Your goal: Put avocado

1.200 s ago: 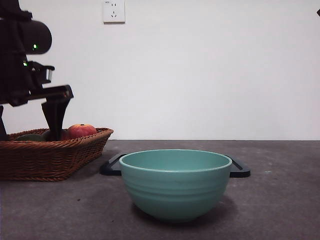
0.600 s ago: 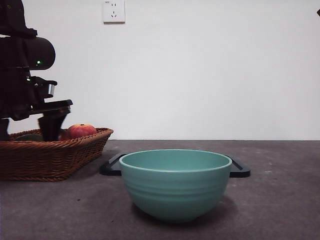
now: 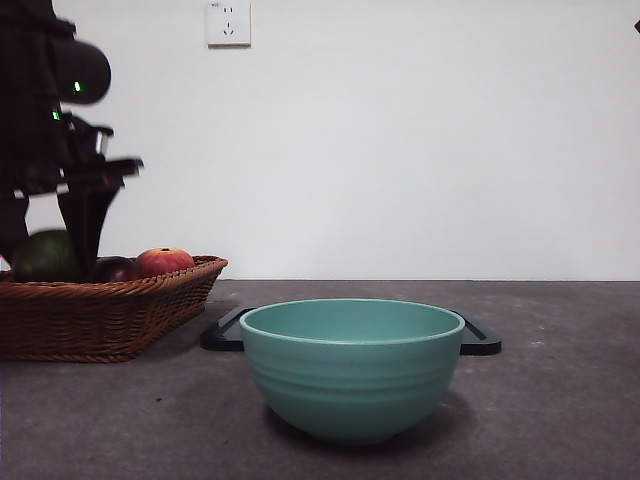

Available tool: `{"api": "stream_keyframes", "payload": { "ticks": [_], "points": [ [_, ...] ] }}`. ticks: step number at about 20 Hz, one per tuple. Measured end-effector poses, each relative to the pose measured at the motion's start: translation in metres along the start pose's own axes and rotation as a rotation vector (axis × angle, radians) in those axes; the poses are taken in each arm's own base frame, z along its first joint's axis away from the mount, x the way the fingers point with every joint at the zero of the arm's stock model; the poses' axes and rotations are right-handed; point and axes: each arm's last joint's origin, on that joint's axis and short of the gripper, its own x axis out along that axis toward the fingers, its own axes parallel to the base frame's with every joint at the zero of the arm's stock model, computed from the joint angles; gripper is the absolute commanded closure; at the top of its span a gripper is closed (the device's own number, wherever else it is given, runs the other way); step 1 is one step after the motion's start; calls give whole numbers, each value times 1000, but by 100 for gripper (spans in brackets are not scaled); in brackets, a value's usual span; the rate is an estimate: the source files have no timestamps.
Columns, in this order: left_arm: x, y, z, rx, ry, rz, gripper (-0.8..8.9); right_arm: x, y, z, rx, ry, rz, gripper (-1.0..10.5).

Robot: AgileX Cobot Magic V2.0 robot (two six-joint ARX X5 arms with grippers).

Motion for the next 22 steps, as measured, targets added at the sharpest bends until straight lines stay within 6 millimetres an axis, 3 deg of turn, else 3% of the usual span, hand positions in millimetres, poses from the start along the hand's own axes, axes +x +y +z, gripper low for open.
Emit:
{"api": "stream_keyframes", "payload": {
  "ticks": [5, 11, 17, 22],
  "points": [
    [-68, -23, -29, 76, -127, -64, 602, 0, 0, 0, 2, 4, 0, 400],
    [-123, -63, -70, 250, -247, -249, 601, 0, 0, -2, 10, 16, 0, 400],
    [-126, -110, -95, 374, -202, -342, 601, 0, 0, -2, 9, 15, 0, 401],
    [-103, -156, -109, 502, -104, -379, 601, 0, 0, -1, 7, 11, 0, 400]
  ]
}}
